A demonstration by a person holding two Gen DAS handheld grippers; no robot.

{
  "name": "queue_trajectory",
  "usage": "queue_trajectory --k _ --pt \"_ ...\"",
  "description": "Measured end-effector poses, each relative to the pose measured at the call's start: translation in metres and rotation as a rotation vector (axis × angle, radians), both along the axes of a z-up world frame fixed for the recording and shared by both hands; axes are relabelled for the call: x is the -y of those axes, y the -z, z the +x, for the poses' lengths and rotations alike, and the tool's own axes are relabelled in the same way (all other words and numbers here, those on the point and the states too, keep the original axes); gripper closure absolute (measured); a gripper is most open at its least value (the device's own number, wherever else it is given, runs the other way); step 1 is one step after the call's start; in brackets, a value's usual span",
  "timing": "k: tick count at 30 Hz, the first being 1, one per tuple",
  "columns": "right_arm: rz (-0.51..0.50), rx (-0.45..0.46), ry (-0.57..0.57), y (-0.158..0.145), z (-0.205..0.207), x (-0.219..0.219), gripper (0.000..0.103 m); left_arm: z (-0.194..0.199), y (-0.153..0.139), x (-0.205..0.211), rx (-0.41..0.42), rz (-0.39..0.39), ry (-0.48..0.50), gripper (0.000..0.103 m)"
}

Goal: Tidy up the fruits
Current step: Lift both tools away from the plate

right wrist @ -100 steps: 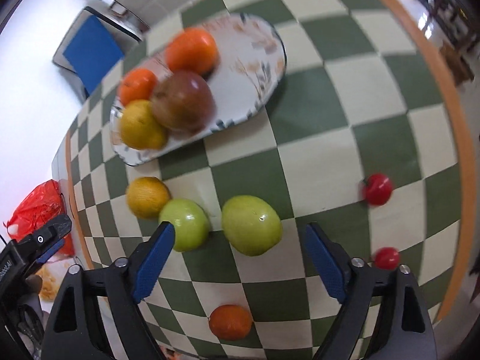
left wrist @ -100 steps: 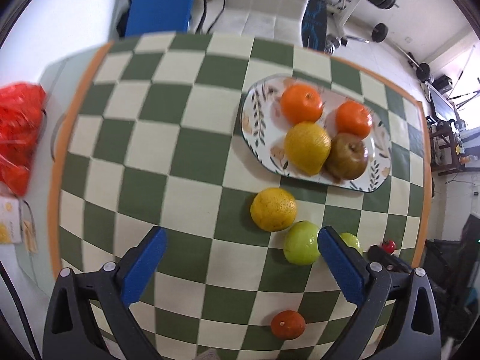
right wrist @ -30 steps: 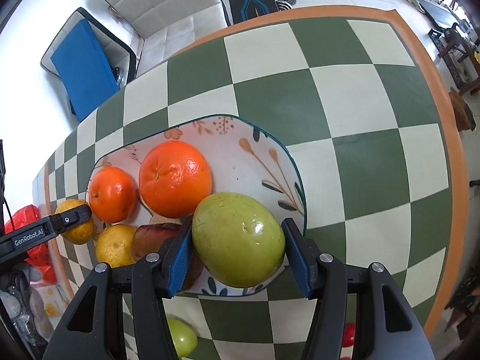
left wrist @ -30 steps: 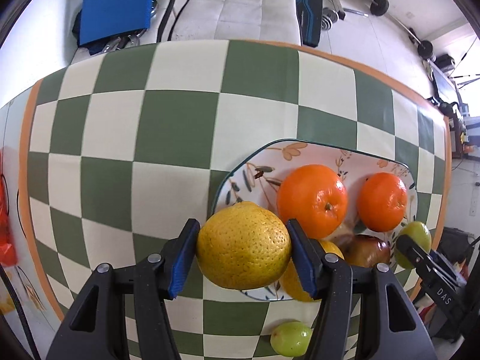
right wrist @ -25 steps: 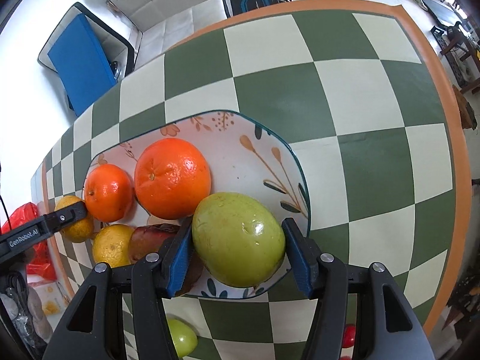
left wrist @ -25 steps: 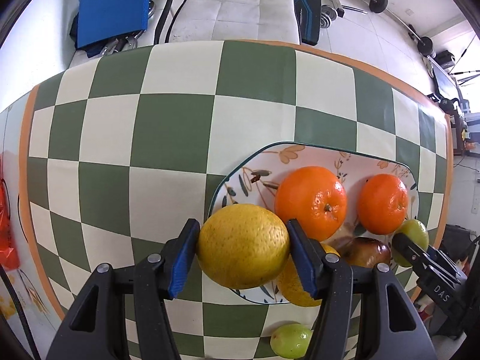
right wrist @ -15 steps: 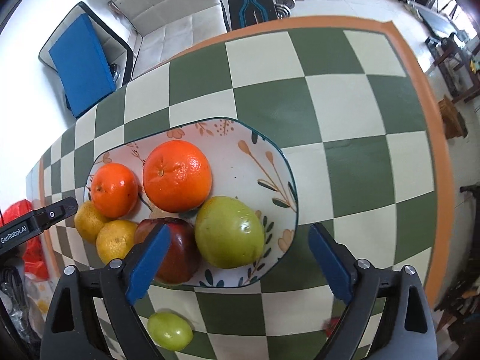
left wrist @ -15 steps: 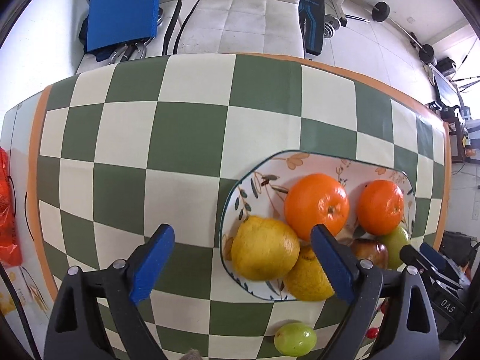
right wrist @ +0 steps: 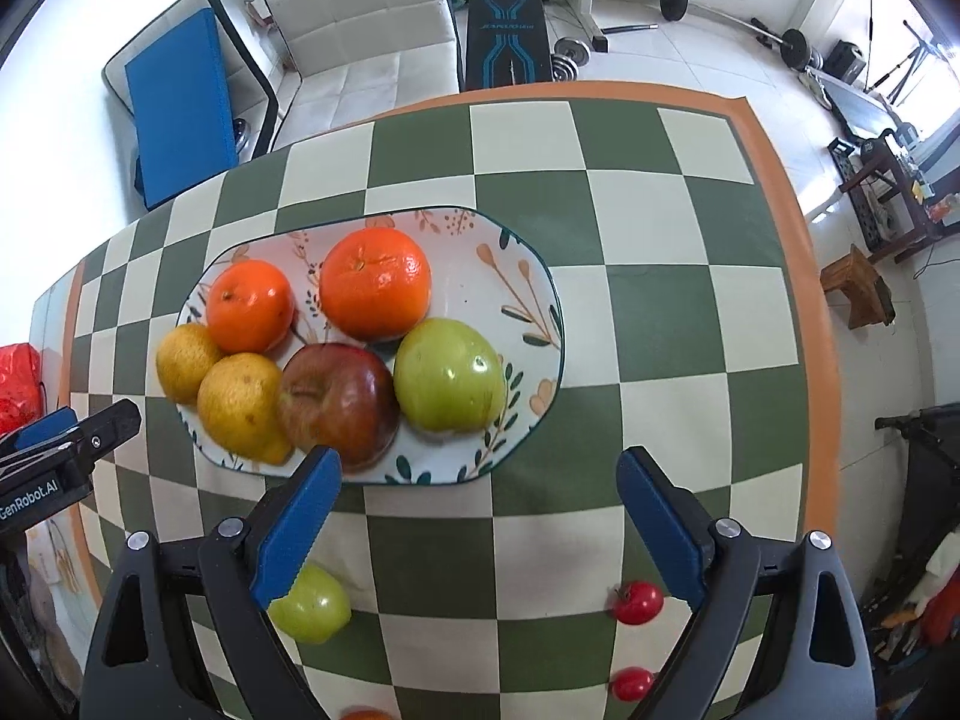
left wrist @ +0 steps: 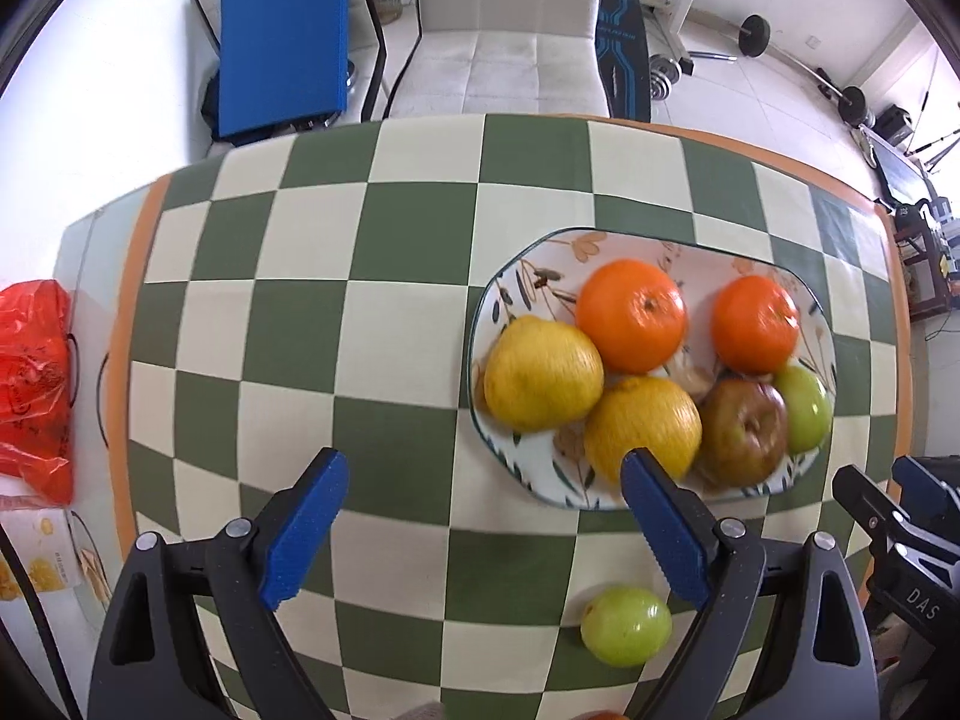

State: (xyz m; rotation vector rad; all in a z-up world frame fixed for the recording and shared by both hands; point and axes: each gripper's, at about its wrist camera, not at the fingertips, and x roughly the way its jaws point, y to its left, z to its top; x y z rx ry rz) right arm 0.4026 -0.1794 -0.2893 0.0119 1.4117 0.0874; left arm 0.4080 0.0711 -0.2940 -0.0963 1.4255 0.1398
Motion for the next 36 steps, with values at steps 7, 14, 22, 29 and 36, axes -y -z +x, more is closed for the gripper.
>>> queue_trajectory --k 7,14,22,29,36 --pt "-0.003 0.061 -0.019 -0.031 -0.035 0.0 0.008 -0.034 -0.037 0.013 0.094 0.015 0.016 0.01" --pt "0.007 0.14 -0.035 -0.072 -0.068 0.004 0.008 -0.069 -0.077 0.026 0.185 0.014 0.042 0.01" --pt "0.019 0.222 -0.049 -0.121 -0.109 0.007 0.008 -0.111 -0.115 0.038 0.264 0.005 0.048 0.01" --pt "0.039 0.285 -0.042 -0.155 -0.136 0.012 0.008 -0.135 -0.14 0.043 0.322 -0.001 0.043 0.01" --pt "0.075 0.278 -0.029 -0.16 -0.15 0.012 0.008 -0.145 -0.142 0.044 0.33 -0.009 0.022 0.01"
